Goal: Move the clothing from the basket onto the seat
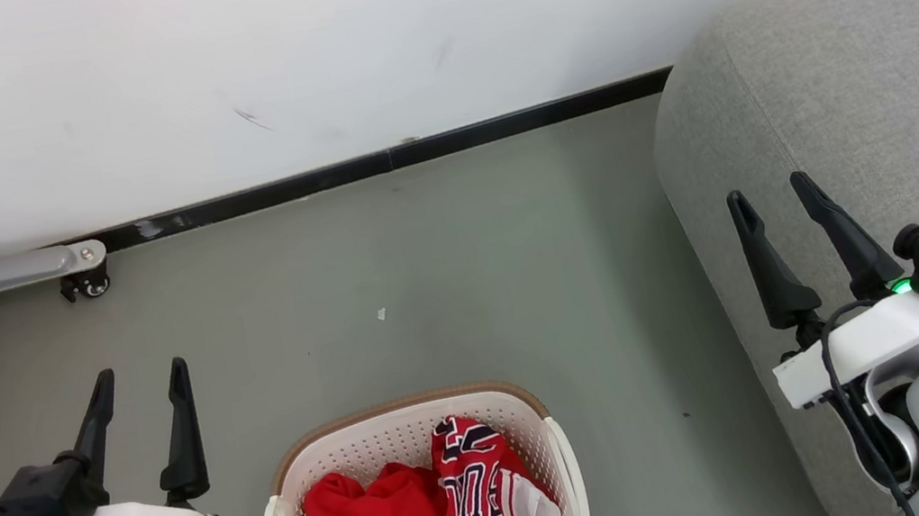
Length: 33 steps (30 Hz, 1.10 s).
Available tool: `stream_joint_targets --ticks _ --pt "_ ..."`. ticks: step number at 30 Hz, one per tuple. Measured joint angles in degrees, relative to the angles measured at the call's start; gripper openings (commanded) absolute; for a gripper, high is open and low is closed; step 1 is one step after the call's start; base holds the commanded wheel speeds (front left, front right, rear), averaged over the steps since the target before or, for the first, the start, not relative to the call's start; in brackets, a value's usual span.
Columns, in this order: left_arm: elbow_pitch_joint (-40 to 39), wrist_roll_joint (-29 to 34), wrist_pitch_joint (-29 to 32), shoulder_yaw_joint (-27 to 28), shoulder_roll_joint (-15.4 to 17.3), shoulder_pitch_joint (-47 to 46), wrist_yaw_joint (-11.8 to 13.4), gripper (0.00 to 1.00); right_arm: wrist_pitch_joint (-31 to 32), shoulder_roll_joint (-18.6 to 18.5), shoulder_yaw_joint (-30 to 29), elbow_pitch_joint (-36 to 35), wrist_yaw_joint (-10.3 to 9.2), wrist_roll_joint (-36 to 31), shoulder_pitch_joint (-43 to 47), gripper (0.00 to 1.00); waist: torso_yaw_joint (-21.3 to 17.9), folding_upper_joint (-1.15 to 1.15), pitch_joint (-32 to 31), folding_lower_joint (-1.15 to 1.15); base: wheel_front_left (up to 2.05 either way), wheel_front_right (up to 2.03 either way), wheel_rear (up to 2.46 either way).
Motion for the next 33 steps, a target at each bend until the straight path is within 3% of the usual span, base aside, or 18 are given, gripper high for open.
stream_joint_targets --ticks 33 --pt "-4.6 0.0 0.0 0.1 -1.0 4.7 0.5 1.00 0.0 -0.5 0.0 -1.8 0.00 0.0 3.3 1.00 1.0 0.00 -1.1 0.00 0.00 0.00 0.00"
